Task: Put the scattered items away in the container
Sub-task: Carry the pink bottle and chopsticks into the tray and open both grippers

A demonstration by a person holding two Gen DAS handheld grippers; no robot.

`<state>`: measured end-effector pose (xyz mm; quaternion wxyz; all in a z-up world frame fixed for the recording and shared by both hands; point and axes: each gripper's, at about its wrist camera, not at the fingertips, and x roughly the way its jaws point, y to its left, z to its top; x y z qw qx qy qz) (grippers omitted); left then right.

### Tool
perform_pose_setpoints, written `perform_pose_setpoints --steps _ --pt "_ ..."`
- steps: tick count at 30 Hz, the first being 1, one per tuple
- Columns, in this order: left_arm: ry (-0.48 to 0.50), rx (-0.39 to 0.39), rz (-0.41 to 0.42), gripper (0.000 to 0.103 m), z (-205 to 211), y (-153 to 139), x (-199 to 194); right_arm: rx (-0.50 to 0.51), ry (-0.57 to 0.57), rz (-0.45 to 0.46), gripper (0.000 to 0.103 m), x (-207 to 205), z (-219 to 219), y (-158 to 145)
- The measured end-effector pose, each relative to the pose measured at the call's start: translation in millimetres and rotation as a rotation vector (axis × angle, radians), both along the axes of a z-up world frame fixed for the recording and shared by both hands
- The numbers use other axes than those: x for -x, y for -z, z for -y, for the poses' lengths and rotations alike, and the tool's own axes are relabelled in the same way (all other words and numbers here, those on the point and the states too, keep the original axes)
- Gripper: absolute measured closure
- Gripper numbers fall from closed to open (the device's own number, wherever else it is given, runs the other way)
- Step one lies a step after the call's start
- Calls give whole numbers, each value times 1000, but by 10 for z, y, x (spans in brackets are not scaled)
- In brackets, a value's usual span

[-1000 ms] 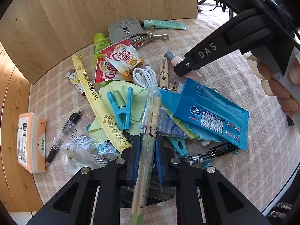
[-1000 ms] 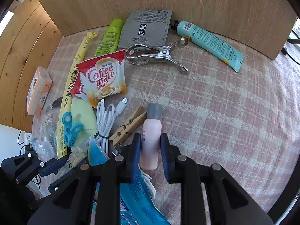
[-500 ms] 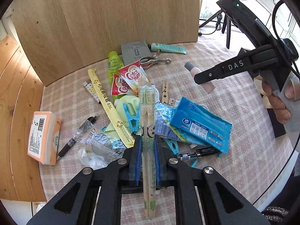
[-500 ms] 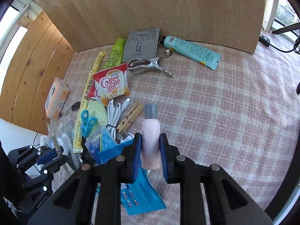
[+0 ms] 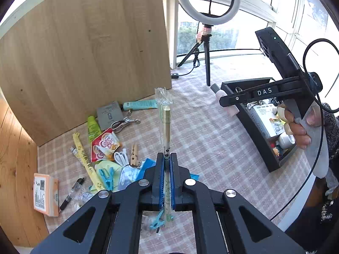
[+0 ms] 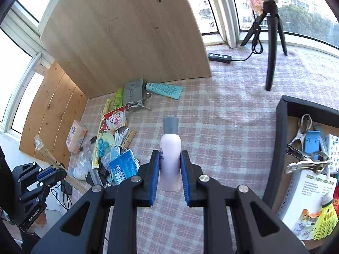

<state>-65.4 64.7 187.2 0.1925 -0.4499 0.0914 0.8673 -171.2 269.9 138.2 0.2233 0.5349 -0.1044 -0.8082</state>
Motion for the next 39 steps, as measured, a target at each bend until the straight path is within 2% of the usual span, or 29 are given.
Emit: perform_pose_setpoints --steps 7,16,21,25,27,28,29,31,32,36,39 --pt "167 -93 18 99 -866 -95 107 -50 189 -50 84 -315 -1114 -204" --pt "367 -167 94 99 -2082 -118 174 -116 453 -16 84 -751 -2536 -74" --pt "421 -196 135 99 -2623 -81 220 -133 538 1 84 -930 -2976 6" --pt "445 -169 135 99 -3007 -23 244 -149 572 2 84 -994 -3159 26" --pt "444 -129 114 92 -3180 5 261 -161 571 -15 83 -1004 -3197 25" --pt "437 -110 115 69 -3247 27 283 -167 566 -17 83 -1001 -3206 28" --pt "423 -104 109 50 -3281 34 304 -173 564 -6 73 -992 -3216 39" --pt "405 -109 87 48 -3283 13 329 -169 573 -16 57 -1014 -3237 30" --pt "398 -107 82 48 -3267 -1 337 -174 575 -28 54 -1028 -3236 15" --pt "355 -97 75 48 -3145 -3 355 -198 565 -46 54 -1054 -3194 -9" --pt "304 -110 87 48 -2980 18 336 -176 545 -53 54 -1050 -3149 -24"
